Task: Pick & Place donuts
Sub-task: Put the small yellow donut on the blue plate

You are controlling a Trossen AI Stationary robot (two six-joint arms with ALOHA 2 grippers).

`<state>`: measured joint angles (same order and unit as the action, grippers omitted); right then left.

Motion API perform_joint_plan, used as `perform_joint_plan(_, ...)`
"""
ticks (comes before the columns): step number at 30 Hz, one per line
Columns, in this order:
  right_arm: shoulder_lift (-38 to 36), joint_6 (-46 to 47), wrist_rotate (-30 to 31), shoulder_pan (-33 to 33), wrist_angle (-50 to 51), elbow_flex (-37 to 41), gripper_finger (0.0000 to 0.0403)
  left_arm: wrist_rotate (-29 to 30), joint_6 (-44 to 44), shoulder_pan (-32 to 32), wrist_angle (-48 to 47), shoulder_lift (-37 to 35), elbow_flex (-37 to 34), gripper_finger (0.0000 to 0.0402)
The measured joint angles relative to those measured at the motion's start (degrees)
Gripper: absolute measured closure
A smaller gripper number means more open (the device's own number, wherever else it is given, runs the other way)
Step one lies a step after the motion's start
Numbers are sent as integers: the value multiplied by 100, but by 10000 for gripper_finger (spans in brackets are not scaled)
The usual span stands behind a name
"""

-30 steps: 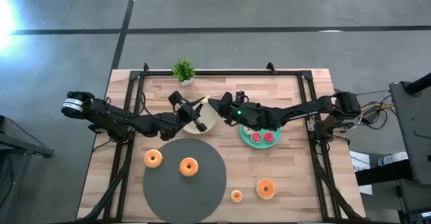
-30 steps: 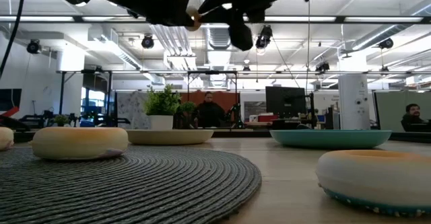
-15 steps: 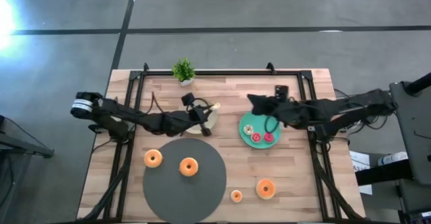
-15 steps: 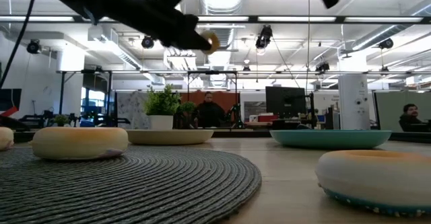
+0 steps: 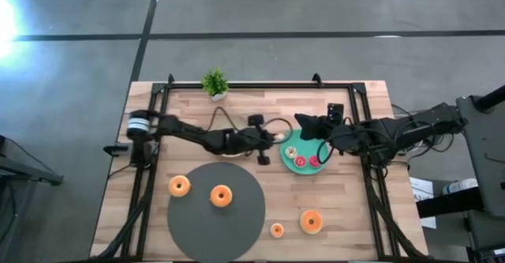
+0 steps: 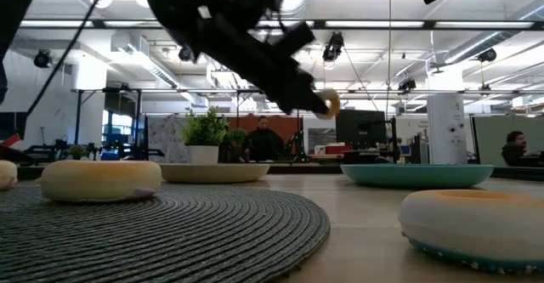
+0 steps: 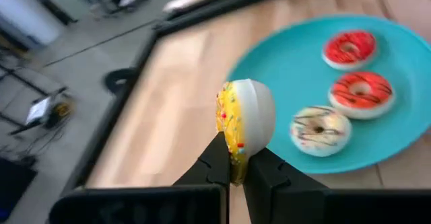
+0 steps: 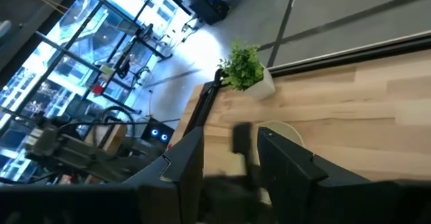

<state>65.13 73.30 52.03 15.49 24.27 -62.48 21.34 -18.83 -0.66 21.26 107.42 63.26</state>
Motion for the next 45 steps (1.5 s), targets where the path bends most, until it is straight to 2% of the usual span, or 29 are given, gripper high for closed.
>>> perform_joint_plan(11, -606, -338, 91, 113, -24, -81, 273, -444, -548, -94, -643, 1636, 1859, 401)
perform_joint_plan(16, -795, -496, 159, 116, -29, -72, 275, -457, -749, -230, -1605, 2110, 2750, 401)
perform_joint_plan(21, -858, -638, 181, 114, -1, -50, 274, -527, -922, -367, -2390, 2259, 3342, 401)
perform_joint_plan(27, -962, -756, 201, 111, 42, -33, 275, -610, -928, -514, -2686, 2259, 3547, 397)
perform_joint_plan(33, -1066, -752, 219, 111, 210, -28, 273, -995, -611, -602, -2795, 2259, 3595, 353)
perform_joint_plan(37, -1076, -754, 234, 111, 256, -28, 275, -1040, -604, -600, -2936, 2259, 3594, 329)
perform_joint_plan(45, -1069, -772, 264, 111, 258, -7, 275, -1053, -711, -602, -3241, 2259, 3589, 323)
